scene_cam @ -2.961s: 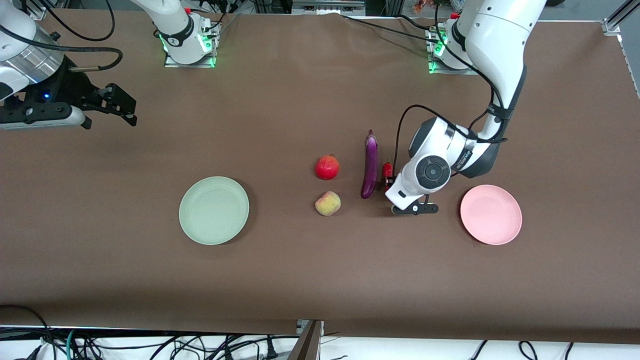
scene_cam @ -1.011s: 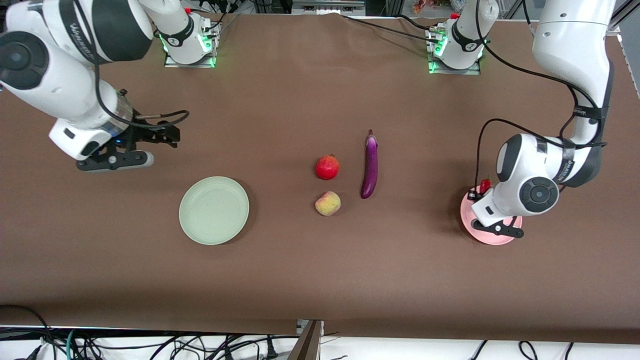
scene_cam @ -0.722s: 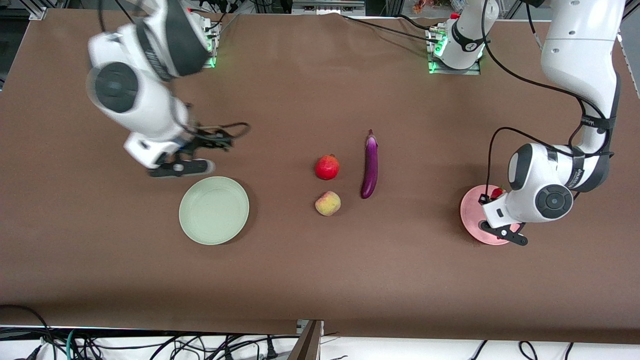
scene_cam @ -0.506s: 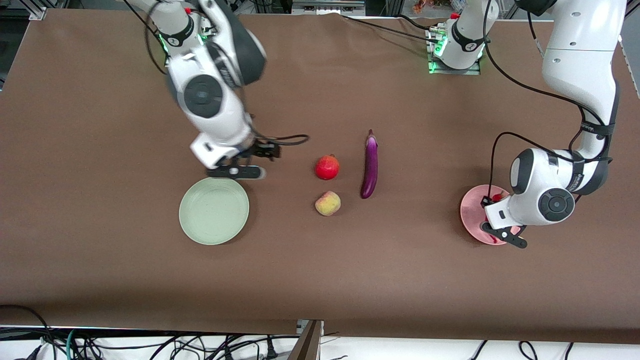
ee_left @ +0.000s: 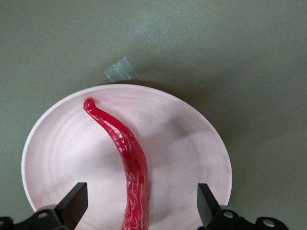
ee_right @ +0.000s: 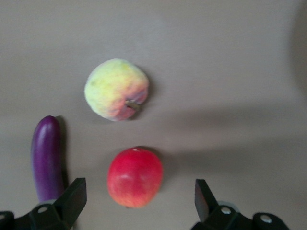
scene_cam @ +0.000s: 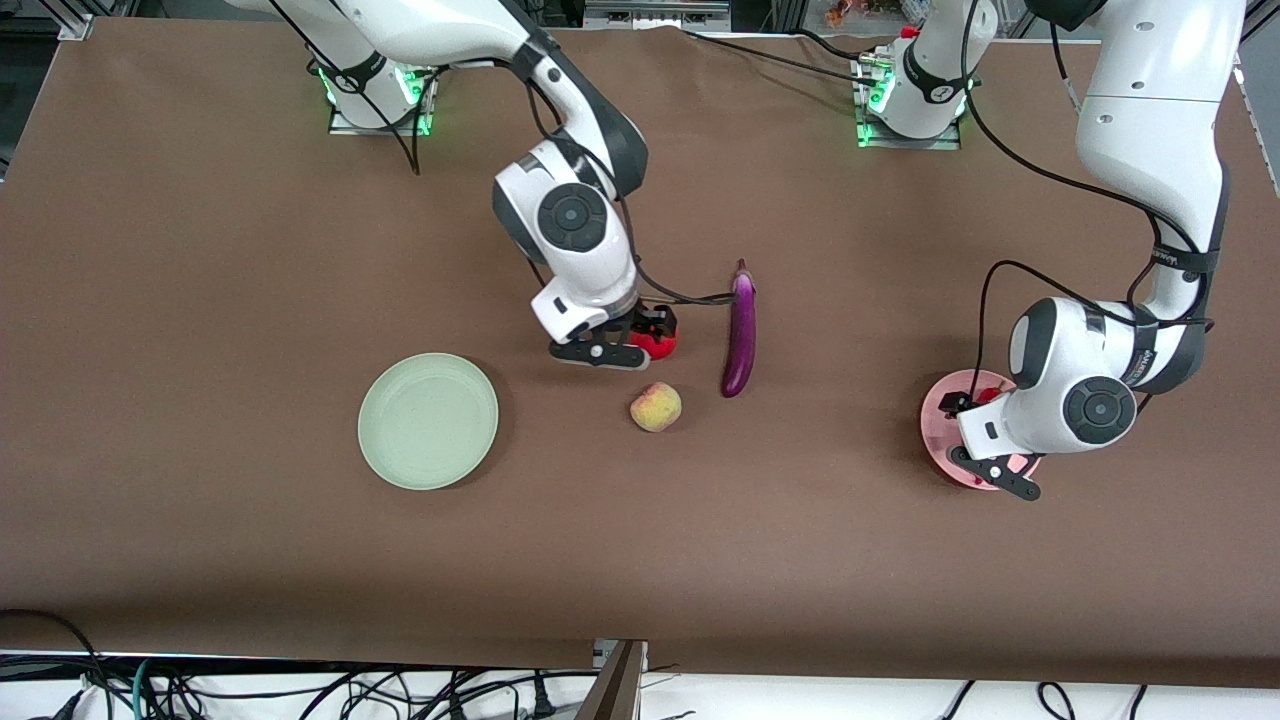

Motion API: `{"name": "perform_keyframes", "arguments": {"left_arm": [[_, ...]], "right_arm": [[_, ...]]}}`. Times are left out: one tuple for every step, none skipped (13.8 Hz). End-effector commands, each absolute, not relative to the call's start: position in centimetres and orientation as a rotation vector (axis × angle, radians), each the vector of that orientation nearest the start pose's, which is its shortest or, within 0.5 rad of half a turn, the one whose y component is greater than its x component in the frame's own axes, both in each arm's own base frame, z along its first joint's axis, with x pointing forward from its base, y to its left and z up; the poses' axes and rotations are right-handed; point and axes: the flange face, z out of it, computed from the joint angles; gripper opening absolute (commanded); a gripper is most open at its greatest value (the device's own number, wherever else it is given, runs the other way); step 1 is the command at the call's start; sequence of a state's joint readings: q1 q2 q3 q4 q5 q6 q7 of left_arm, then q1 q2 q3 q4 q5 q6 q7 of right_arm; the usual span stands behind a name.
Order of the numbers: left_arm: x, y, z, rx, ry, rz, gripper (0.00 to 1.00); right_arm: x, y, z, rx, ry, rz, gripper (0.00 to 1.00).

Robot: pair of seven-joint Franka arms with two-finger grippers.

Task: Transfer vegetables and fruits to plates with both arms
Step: 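Carry the chili to the pink plate while the right gripper reaches the apple, then release the chili on the pink plate while the right gripper carries the apple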

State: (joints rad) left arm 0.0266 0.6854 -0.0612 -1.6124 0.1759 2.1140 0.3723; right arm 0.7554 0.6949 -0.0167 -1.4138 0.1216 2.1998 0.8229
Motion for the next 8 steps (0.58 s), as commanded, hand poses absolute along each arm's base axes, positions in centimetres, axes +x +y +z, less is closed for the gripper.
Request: {"name": "perform_keyframes", "arguments": {"left_arm": [[67.3, -1.7, 21.6, -2.948, 0.790, 0.328, 1.00], [67.3, -2.0, 21.7, -2.948, 0.798, 0.334, 1.00], [67.3, -2.0, 21.8, -2.949, 0.800, 0.334, 1.00], [67.2, -2.0, 21.9, -2.948, 0.803, 0.343, 1.00], [67.2, -2.8, 22.4, -2.949, 0.809, 0.340, 1.00], [67.1, -4.0, 22.8, -2.954, 0.824, 0.339, 1.00], [67.1, -4.2, 23.3, -2.953, 0.824, 0.339, 1.00], [66.8, -4.4, 23.4, -2.952, 0.826, 0.368, 1.00]], "right_arm": [[53.1, 52.5, 27.7, -2.979, 0.222, -0.025, 1.00], [52.5, 53.1, 26.5, -2.986, 0.207, -0.020, 1.00], [52.2, 53.4, 25.1, -2.997, 0.197, -0.016, 1.00], [51.5, 54.0, 23.9, -3.004, 0.176, -0.020, 1.00], [50.8, 54.6, 23.1, -3.004, 0.151, -0.031, 1.00], [50.5, 54.7, 22.3, -3.012, 0.144, -0.030, 1.00], [50.5, 54.6, 22.0, -3.024, 0.130, -0.038, 1.00], [50.5, 54.5, 21.8, -3.030, 0.124, -0.042, 1.00]]}}
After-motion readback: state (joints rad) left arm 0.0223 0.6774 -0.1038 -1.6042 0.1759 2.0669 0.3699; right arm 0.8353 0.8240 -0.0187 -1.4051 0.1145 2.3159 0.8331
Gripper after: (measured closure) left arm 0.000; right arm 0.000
